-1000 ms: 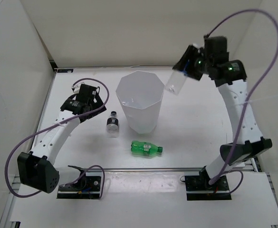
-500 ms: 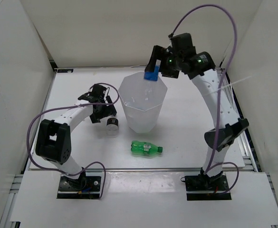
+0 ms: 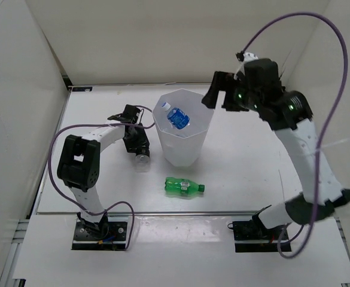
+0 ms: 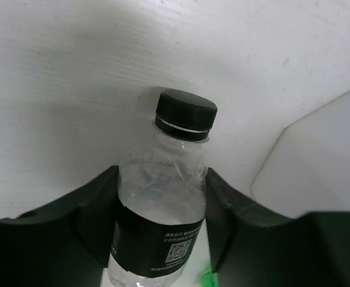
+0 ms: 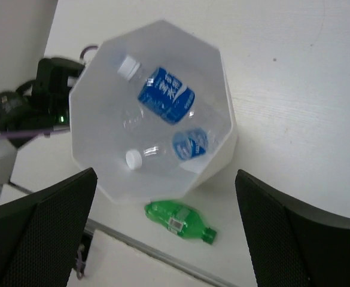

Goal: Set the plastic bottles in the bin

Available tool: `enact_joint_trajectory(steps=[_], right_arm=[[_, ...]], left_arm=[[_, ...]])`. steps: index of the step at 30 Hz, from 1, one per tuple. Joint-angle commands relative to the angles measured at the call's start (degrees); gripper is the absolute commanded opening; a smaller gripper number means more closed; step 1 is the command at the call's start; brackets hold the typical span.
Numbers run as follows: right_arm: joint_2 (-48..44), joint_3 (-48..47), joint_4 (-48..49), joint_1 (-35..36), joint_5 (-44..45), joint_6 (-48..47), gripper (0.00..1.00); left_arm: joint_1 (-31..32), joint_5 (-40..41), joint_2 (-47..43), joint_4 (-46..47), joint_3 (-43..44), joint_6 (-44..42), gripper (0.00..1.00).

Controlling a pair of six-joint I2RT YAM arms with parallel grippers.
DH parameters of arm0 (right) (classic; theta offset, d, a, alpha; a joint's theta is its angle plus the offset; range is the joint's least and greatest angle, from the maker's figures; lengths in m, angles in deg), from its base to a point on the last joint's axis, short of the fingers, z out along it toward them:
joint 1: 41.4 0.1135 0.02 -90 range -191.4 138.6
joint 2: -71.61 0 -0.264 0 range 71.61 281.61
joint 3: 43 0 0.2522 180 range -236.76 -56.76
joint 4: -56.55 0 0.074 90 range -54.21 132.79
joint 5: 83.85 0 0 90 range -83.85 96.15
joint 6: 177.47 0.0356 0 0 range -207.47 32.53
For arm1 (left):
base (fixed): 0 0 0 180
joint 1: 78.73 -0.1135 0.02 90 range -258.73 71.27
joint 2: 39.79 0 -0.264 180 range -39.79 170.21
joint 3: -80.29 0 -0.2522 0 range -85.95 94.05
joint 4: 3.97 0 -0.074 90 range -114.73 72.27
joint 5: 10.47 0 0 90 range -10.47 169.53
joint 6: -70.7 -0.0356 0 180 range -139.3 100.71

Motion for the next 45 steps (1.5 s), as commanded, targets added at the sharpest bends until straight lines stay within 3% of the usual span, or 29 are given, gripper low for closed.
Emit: enact_joint_trajectory(steps=[1, 4, 6, 10, 11, 13, 14, 16, 18, 22, 25, 28, 30, 36, 38, 41, 45], right_arm=[[-9.8, 10.9, 6.9, 2.4, 2.9, -5.2, 1.00], [-17.7, 21.5, 12.4, 2.4, 6.2, -6.0, 1.00], [-21.0, 25.0, 13.0, 2.4, 8.1, -6.0, 1.00], [-23.8, 31.0, 10.4, 2.4, 8.7, -4.9, 1.00], [-25.8, 35.4, 10.4, 2.4, 7.8, -4.9, 1.00], [-28.8, 42.6, 13.6, 2.4, 7.8, -4.1, 1.00], [-32.4, 50.1, 15.3, 2.4, 7.8, -4.1, 1.00], [-36.0, 57.0, 19.1, 2.9, 7.8, -4.1, 1.00], [-39.8, 63.7, 23.4, 2.9, 7.0, -4.1, 1.00], [-41.1, 67.9, 25.7, 3.6, 3.7, -6.1, 1.00], [-40.6, 68.5, 26.3, 5.9, 3.6, -7.4, 1.00], [-40.6, 69.8, 28.5, 9.0, 3.6, -9.1, 1.00], [-41.4, 71.7, 30.9, 11.4, 3.6, -10.8, 1.00], [-42.1, 71.3, 31.5, 19.2, -1.0, -17.1, 1.00], [-40.3, 70.8, 31.5, 24.8, 2.6, -18.4, 1.00], [-36.8, 72.4, 35.2, 31.5, 8.3, -21.9, 1.00], [-28.9, 76.3, 43.6, 34.9, 8.3, -27.6, 1.00]], left_arm=[[0.5, 1.5, -3.2, -1.4, 1.3, -1.6, 0.55], [-0.8, 9.6, -11.0, -6.6, 2.6, 1.4, 0.52], [-2.6, 14.2, -15.5, -10.2, 5.0, 3.9, 0.45], [-3.4, 22.7, -21.7, -18.6, 16.9, 6.3, 0.43], [-3.4, 22.8, -22.4, -20.3, 23.8, 6.8, 0.43], [-3.4, 17.9, -23.5, -18.9, 29.2, 7.5, 0.43], [-3.4, 16.1, -25.4, -16.6, 29.3, 7.5, 0.44], [0.2, 12.4, -27.0, -6.9, 29.3, 7.5, 0.47], [3.1, 8.4, -24.8, -3.9, 32.0, 4.8, 0.50], [13.7, 6.2, -16.7, -3.9, 39.1, -0.2, 0.50], [18.8, 9.3, -12.0, -3.9, 42.5, -3.4, 0.53], [24.2, 12.0, -10.0, -3.9, 42.6, -5.5, 0.58], [26.2, 16.8, -9.3, -5.3, 41.7, -4.6, 1.00], [26.9, 23.2, -14.3, -11.4, 46.2, -4.6, 1.00], [26.9, 27.9, -19.1, -11.9, 46.2, -5.2, 1.00], [26.2, 33.2, -27.7, -11.9, 38.4, -5.9, 1.00], [24.8, 37.3, -36.9, -17.7, 28.1, -4.9, 1.00]])
